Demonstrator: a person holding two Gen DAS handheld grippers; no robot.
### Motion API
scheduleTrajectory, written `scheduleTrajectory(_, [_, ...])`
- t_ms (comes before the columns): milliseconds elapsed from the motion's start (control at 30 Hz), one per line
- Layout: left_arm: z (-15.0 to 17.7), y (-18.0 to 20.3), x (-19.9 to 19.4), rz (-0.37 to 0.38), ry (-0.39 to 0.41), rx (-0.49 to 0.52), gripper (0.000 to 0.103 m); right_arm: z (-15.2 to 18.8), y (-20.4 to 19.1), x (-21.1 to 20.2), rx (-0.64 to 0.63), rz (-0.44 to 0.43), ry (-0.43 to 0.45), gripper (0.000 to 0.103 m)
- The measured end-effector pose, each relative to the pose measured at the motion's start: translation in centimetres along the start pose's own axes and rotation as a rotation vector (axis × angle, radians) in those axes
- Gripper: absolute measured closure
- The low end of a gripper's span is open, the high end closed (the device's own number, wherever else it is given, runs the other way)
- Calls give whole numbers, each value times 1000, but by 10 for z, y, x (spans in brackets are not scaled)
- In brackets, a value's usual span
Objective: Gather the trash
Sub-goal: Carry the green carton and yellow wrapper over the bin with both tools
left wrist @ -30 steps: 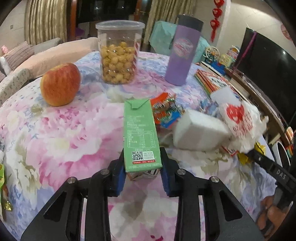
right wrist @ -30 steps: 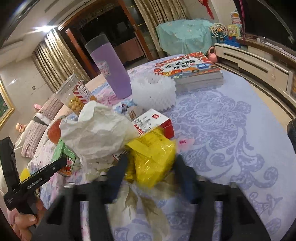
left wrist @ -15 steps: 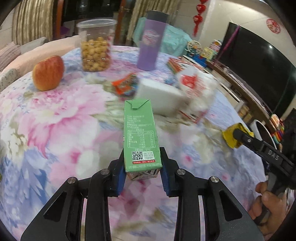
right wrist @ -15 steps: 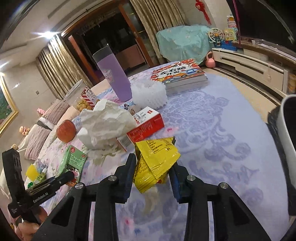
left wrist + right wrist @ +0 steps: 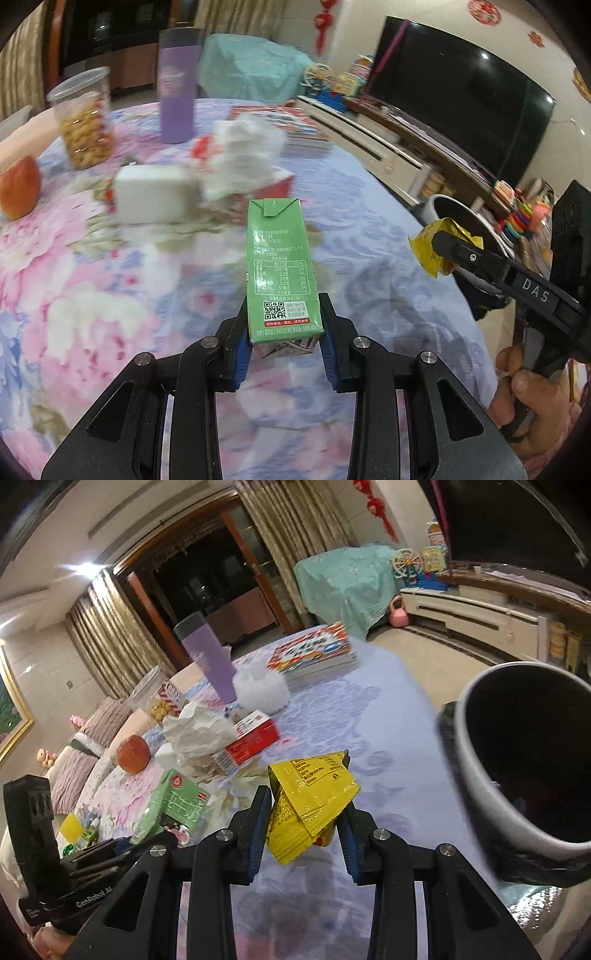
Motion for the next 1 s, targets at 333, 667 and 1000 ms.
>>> scheduleTrajectory(333, [-19,50,11,63,-4,80,73,-12,38,-38,31,34,54,68])
scheduleTrajectory(667, [-41,95,23,125,0,154,73,-25,75,-67,69,83,94,68])
scheduleTrajectory(1000, [-64,141,36,179,1,238,73,-42,113,-82,102,149,105,68])
Point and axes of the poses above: each gripper's, at about its wrist camera, not at the fingertips, and x roughly the way its jaws point, y to its right, z to its underside, the point moved 3 cm from there along x, roughly the way its jaws point, and after that the axes turned 14 degrees about x, right-handed, at the moved point
